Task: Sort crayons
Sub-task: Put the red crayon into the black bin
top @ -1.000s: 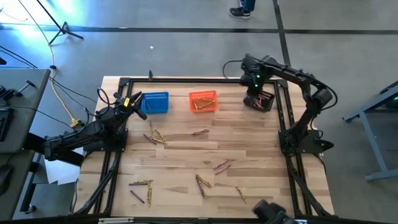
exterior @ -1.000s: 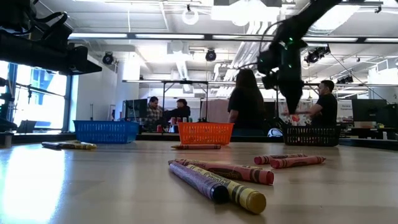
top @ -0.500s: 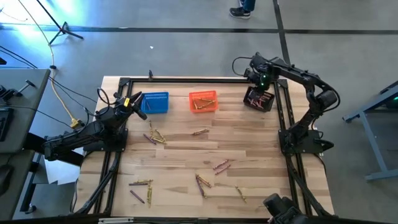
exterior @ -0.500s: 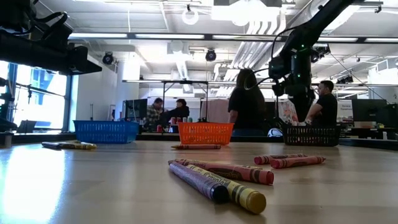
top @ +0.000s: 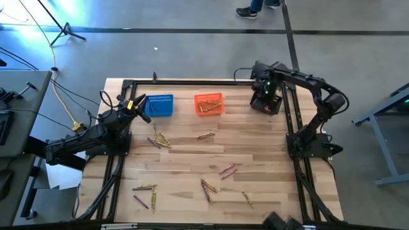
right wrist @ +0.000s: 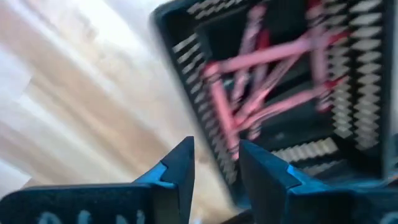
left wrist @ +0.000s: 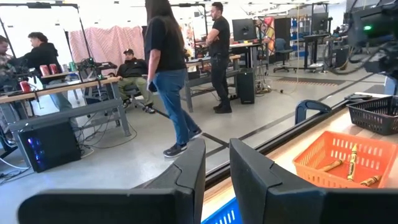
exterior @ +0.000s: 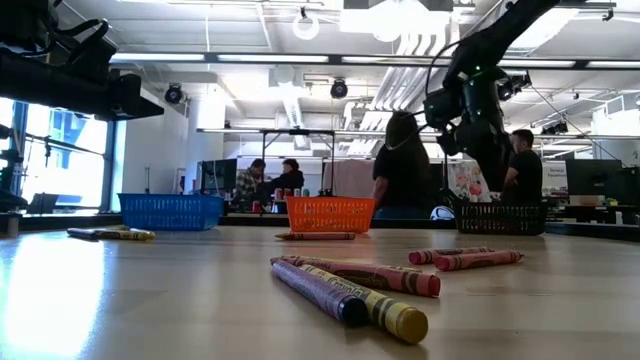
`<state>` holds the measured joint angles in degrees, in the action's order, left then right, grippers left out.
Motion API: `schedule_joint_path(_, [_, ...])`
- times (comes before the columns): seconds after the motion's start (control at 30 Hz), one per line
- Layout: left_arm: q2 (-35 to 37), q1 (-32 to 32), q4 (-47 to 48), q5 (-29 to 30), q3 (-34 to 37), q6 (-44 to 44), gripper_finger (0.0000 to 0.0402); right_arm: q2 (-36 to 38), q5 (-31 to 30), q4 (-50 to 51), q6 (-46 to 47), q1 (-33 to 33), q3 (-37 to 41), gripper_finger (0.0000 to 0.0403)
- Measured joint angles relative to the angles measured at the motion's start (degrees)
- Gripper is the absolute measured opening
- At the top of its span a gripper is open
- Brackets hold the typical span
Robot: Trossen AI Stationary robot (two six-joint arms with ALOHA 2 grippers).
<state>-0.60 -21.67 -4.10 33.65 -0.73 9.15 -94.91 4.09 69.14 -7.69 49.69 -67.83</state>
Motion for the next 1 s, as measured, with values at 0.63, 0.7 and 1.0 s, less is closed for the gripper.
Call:
schedule_joint_path(0.63, [0.01,0.02,0.01,0.00,0.02,0.00,0.0060,0.00,9.84,-12.80,30.77,-50.49,0.00,0.0112])
schedule_joint_path(0.7, [0.02,0.02,0.02,0.00,0.00,0.00,0.0060,-0.01,8.86,-19.46,31.67,-55.07,0.00,0.0112])
schedule_joint_path(1.0, [0.00,0.00,0.00,0.00,0.01,0.00,0.0060,-2.51,2.48,-34.25,41.17,-66.36,-0.09,0.0112])
